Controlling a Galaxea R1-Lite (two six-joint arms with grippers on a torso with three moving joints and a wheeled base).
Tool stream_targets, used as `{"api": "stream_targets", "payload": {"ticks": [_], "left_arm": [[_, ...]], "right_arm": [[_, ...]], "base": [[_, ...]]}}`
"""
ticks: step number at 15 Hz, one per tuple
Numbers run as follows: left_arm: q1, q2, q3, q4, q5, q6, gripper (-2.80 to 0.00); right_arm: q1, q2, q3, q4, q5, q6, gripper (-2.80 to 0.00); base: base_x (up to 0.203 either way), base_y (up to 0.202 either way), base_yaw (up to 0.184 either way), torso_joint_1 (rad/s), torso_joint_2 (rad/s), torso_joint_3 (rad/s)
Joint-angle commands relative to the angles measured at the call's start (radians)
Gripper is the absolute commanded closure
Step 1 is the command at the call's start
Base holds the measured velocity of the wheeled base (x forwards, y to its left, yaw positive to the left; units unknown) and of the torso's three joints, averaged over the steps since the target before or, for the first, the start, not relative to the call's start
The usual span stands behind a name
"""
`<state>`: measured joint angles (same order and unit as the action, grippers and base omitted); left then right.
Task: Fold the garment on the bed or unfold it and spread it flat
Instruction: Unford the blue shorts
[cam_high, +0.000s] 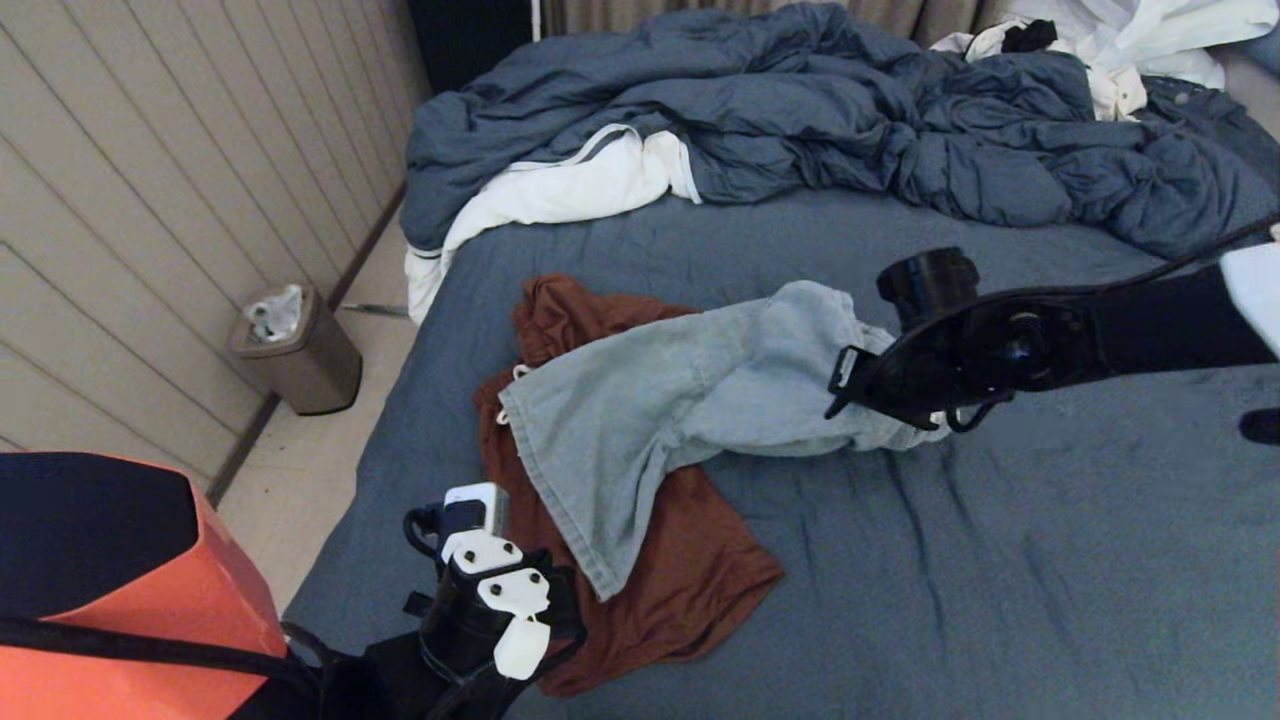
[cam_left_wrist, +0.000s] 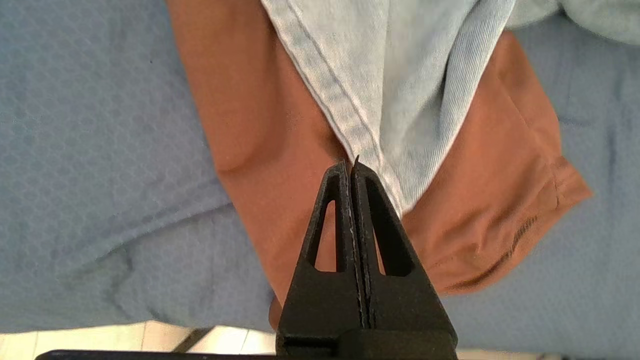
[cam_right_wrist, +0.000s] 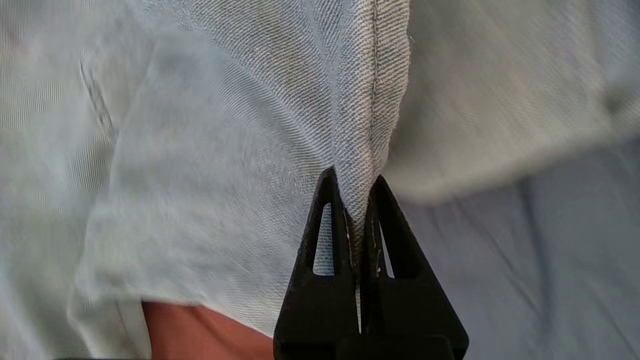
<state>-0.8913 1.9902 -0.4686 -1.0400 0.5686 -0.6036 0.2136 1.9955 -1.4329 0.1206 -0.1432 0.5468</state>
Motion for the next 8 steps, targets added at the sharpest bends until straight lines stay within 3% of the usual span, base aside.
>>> {"api": "stream_targets", "payload": {"ticks": [1,8], "left_arm": [[-0.002,-0.004,0.004,-0.006,0.001,-0.004,0.00],[-0.010,-0.006,0.006,-0.008,-0.001,-0.005,0.00]], "right_arm": [[0.001,-0.164,0.177,-0.047,-0.002,0.000,0.00],[0.018,-0.446,0.682,-0.137,0.000,0.014,0.00]], "base": [[0.000,0.000,0.000,0.000,0.00,0.000],[0.000,0.000,0.000,0.000,0.00,0.000]]}}
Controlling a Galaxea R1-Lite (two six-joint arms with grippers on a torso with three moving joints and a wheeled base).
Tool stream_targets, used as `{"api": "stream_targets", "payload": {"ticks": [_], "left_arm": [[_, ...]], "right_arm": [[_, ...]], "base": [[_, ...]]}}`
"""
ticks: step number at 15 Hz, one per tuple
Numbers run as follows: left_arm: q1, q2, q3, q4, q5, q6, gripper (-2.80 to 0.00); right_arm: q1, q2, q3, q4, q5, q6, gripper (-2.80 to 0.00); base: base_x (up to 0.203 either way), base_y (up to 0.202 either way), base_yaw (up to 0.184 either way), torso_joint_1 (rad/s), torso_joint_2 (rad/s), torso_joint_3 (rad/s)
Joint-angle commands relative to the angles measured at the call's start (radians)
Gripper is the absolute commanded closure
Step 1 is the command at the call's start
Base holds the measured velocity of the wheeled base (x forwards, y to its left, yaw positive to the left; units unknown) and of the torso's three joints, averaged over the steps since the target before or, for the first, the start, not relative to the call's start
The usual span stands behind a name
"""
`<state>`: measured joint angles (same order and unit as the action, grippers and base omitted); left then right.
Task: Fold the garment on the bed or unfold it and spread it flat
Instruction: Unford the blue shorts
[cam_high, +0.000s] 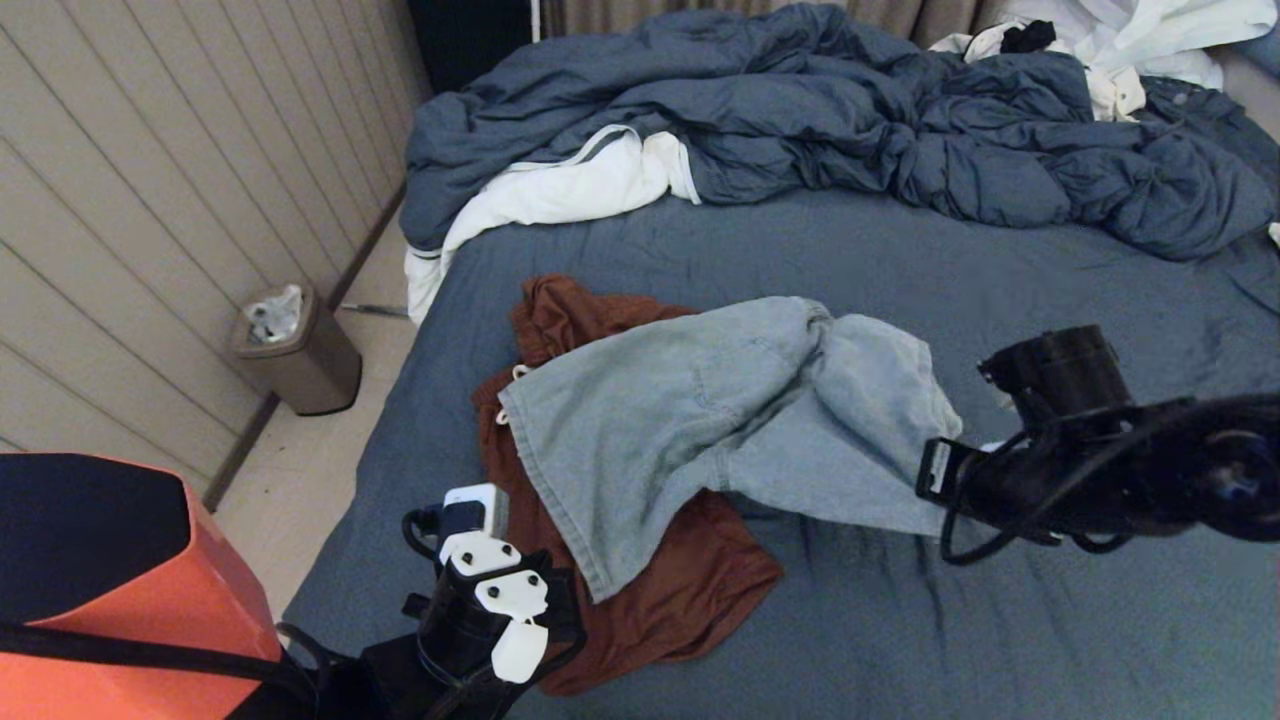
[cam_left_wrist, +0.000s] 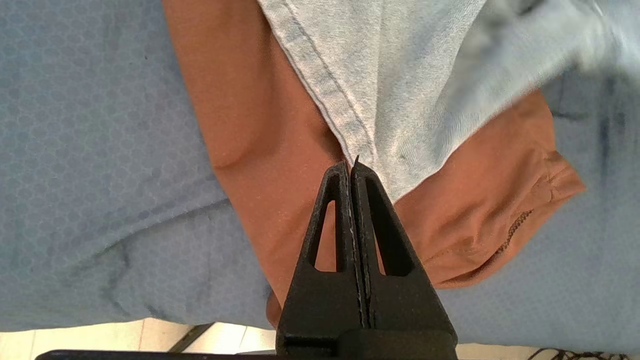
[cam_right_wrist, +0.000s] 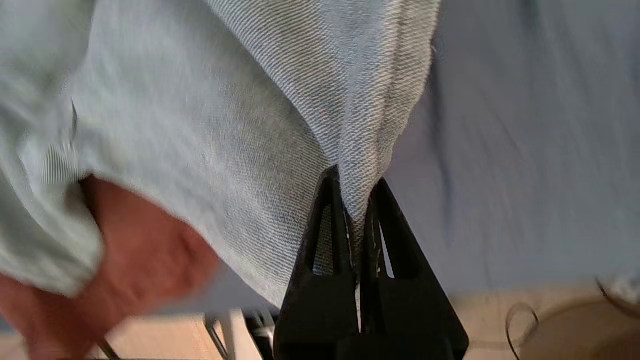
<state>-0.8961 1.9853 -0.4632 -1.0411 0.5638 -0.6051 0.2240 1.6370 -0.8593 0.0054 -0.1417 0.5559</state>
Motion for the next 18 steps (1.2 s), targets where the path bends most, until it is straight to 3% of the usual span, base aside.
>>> {"api": "stream_targets", "payload": {"ticks": [1,4,9,15,18], "left_arm": [[-0.010,-0.001,0.002,-0.007,0.004,-0.005,0.00],[-0.014,0.001,0.003,-0.007,0.002,-0.007,0.00],[-0.029,0.006,0.009,-0.022,0.001,-0.007,0.00],[-0.032,0.015,0.009,-0.027,0.001,-0.007,0.00],[-0.035,0.013,0.009,-0.027,0.001,-0.007,0.00]], "right_arm": [[0.019,-0.114,0.172,-0.050,-0.002,0.009,0.00],[0.087,-0.185,0.334,-0.085,-0.002,0.049,0.00],[0.155,-0.249,0.493,-0.091,0.001,0.108,0.00],[0.169,-0.312,0.599,-0.091,0.002,0.112,0.00],[0.214,-0.314,0.639,-0.092,0.002,0.134,0.00]], "base": [[0.000,0.000,0.000,0.000,0.00,0.000],[0.000,0.000,0.000,0.000,0.00,0.000],[0.000,0.000,0.000,0.000,0.00,0.000],[0.000,0.000,0.000,0.000,0.00,0.000],[0.000,0.000,0.000,0.000,0.00,0.000]]}}
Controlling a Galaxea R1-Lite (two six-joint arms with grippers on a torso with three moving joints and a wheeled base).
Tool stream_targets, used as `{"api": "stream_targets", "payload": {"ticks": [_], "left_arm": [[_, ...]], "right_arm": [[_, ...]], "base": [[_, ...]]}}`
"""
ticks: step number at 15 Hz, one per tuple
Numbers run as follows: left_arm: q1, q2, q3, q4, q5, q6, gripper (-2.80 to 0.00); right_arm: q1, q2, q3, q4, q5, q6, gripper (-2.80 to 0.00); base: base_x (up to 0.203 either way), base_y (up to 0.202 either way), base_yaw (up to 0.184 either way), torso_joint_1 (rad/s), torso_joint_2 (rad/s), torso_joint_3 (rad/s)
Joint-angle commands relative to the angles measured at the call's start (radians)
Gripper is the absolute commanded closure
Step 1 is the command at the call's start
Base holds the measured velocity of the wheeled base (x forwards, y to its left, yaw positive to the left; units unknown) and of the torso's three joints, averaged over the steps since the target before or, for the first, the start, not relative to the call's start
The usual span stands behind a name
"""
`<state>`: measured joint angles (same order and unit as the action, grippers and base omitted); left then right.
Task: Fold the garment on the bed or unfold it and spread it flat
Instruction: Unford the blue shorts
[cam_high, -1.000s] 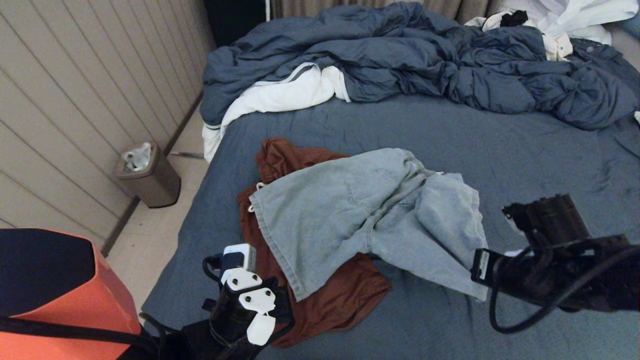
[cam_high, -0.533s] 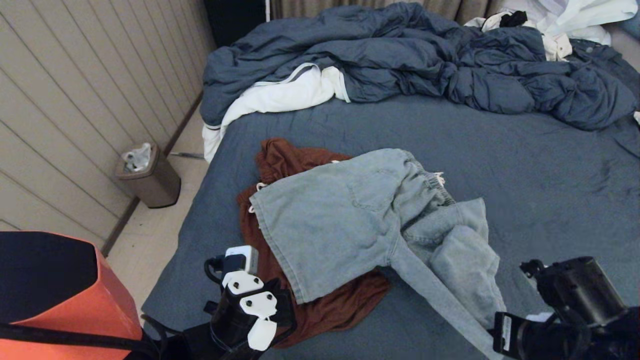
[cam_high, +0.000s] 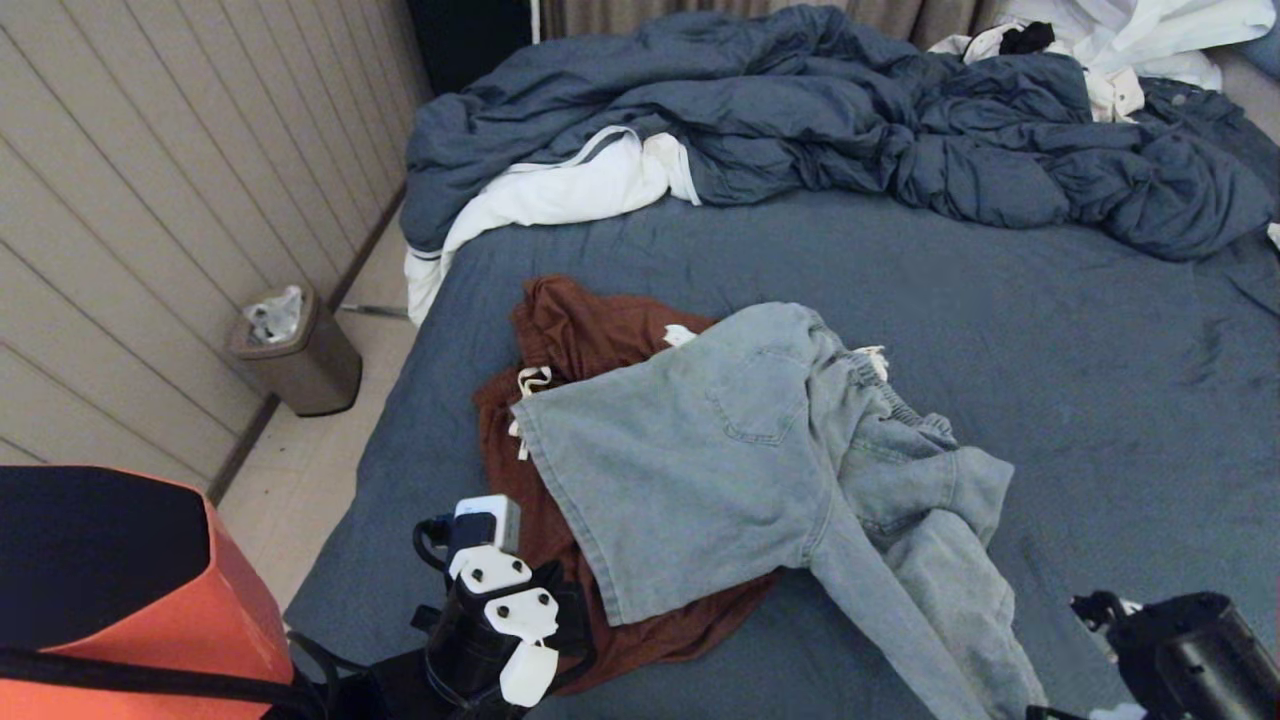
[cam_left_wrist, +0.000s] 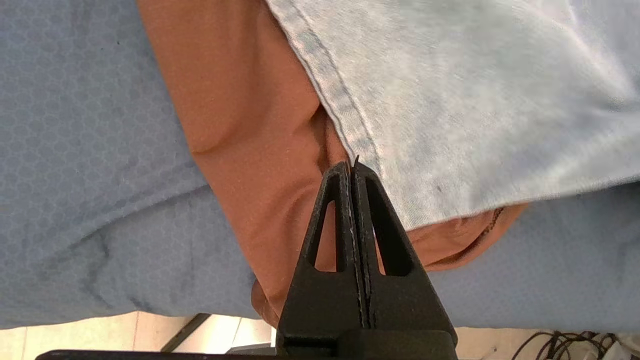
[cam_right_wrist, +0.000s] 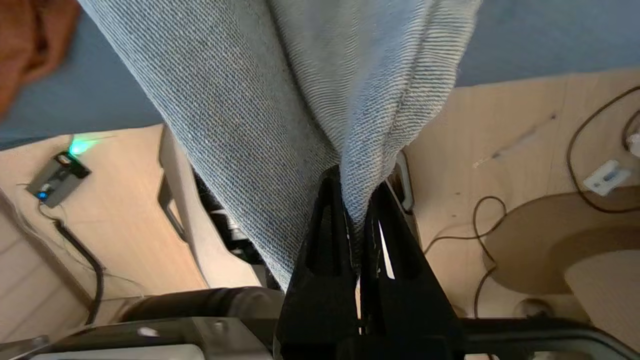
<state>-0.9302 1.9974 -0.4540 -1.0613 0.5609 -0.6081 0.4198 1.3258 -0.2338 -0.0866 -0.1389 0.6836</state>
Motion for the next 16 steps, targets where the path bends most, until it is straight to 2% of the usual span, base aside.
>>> {"api": "stream_targets", "payload": {"ticks": [1,3,4,7,12,16], "left_arm": [[-0.001,0.001,0.000,-0.006,0.004,-0.004,0.00],[-0.001,-0.002,0.002,-0.006,0.004,-0.004,0.00],[-0.001,-0.005,0.002,-0.006,0.004,-0.004,0.00],[-0.001,-0.006,0.002,-0.006,0.004,-0.004,0.00],[-0.001,-0.008,0.002,-0.006,0.004,-0.004,0.00],[-0.001,-0.009,0.002,-0.006,0.004,-0.004,0.00]], "right_arm": [[0.047,-0.007,0.019,0.000,-0.002,0.012,0.00],[0.065,-0.033,0.012,0.002,0.007,0.026,0.00],[0.071,-0.046,-0.001,0.006,0.052,0.035,0.00],[0.079,-0.050,-0.039,0.010,0.105,0.034,0.00],[0.158,0.025,-0.120,0.010,0.133,0.032,0.00],[0.278,0.170,-0.169,0.007,0.131,0.028,0.00]], "base": [[0.000,0.000,0.000,0.000,0.00,0.000],[0.000,0.000,0.000,0.000,0.00,0.000],[0.000,0.000,0.000,0.000,0.00,0.000],[0.000,0.000,0.000,0.000,0.00,0.000],[0.000,0.000,0.000,0.000,0.00,0.000],[0.000,0.000,0.000,0.000,0.00,0.000]]}}
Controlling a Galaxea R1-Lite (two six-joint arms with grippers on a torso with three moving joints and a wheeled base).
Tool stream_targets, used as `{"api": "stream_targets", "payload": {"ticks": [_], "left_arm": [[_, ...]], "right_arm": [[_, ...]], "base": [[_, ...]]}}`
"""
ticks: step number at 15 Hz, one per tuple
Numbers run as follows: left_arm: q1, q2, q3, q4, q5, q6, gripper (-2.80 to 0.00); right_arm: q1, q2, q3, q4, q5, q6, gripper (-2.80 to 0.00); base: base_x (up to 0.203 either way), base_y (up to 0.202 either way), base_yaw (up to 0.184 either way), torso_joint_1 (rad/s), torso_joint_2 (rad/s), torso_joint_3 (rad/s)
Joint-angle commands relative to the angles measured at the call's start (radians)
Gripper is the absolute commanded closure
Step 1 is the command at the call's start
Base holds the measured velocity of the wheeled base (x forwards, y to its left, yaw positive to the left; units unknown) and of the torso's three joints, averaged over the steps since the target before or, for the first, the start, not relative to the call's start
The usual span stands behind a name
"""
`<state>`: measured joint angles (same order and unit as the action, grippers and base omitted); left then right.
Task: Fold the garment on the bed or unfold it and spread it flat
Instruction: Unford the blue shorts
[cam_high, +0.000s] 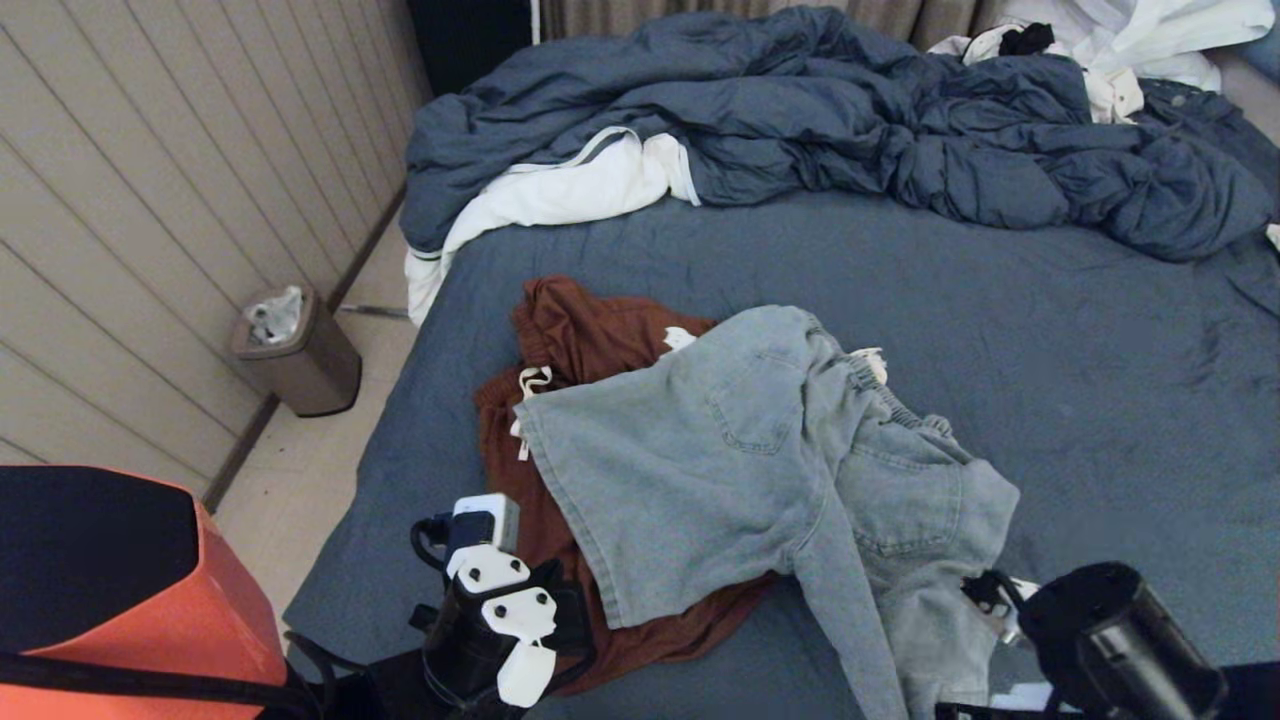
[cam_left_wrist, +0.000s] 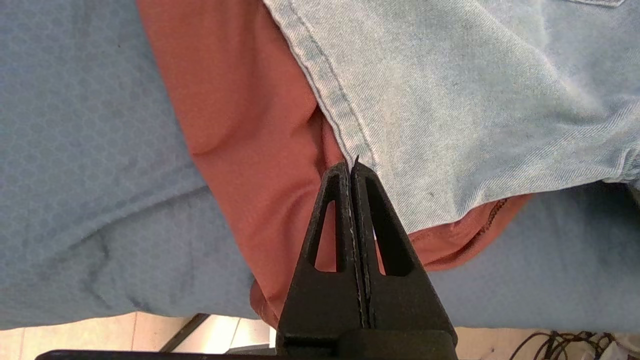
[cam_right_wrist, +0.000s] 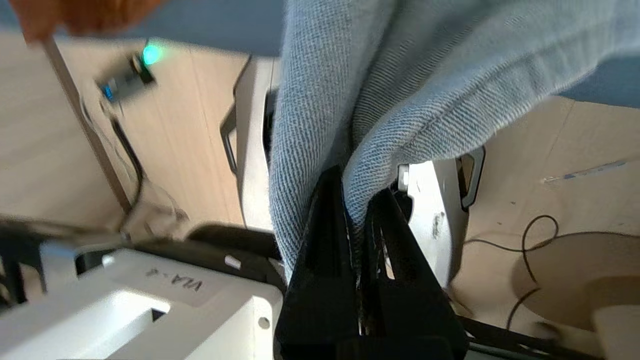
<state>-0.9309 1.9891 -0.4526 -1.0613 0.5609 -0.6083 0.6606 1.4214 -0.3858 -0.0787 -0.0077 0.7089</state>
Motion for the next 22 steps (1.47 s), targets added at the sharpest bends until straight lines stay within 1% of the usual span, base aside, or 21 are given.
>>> {"api": "stream_targets", "payload": {"ticks": [1,3,9,10,18,20,21,22], "left_arm": [[0.000,-0.001,0.000,-0.006,0.004,-0.004,0.00],[0.000,-0.001,0.000,-0.006,0.002,-0.004,0.00],[0.000,-0.001,0.003,-0.006,0.002,-0.004,0.00],[0.000,-0.001,0.003,-0.006,0.002,-0.004,0.00],[-0.005,-0.010,0.006,-0.008,0.004,-0.004,0.00],[-0.006,-0.012,0.006,-0.008,0.004,-0.004,0.00],[-0.006,-0.019,0.007,-0.008,0.004,-0.003,0.00],[-0.006,-0.039,0.008,-0.007,0.005,-0.001,0.00]], "right_arm": [[0.062,0.102,-0.023,-0.001,-0.001,0.002,0.00],[0.114,0.132,-0.027,-0.001,-0.003,-0.002,0.00],[0.111,0.154,-0.038,-0.004,-0.011,-0.003,0.00],[0.111,0.154,-0.038,-0.004,-0.011,-0.003,-2.80],[0.100,0.108,-0.027,-0.003,-0.017,-0.009,-2.80],[0.093,0.035,-0.029,0.001,-0.026,-0.018,-2.80],[0.080,0.013,-0.033,0.009,-0.029,-0.029,-2.80],[0.048,-0.042,-0.042,0.026,-0.031,-0.049,-2.80]], "base": [[0.000,0.000,0.000,0.000,0.00,0.000],[0.000,0.000,0.000,0.000,0.00,0.000],[0.000,0.000,0.000,0.000,0.00,0.000],[0.000,0.000,0.000,0.000,0.00,0.000],[0.000,0.000,0.000,0.000,0.00,0.000],[0.000,0.000,0.000,0.000,0.00,0.000],[0.000,0.000,0.000,0.000,0.00,0.000],[0.000,0.000,0.000,0.000,0.00,0.000]]}}
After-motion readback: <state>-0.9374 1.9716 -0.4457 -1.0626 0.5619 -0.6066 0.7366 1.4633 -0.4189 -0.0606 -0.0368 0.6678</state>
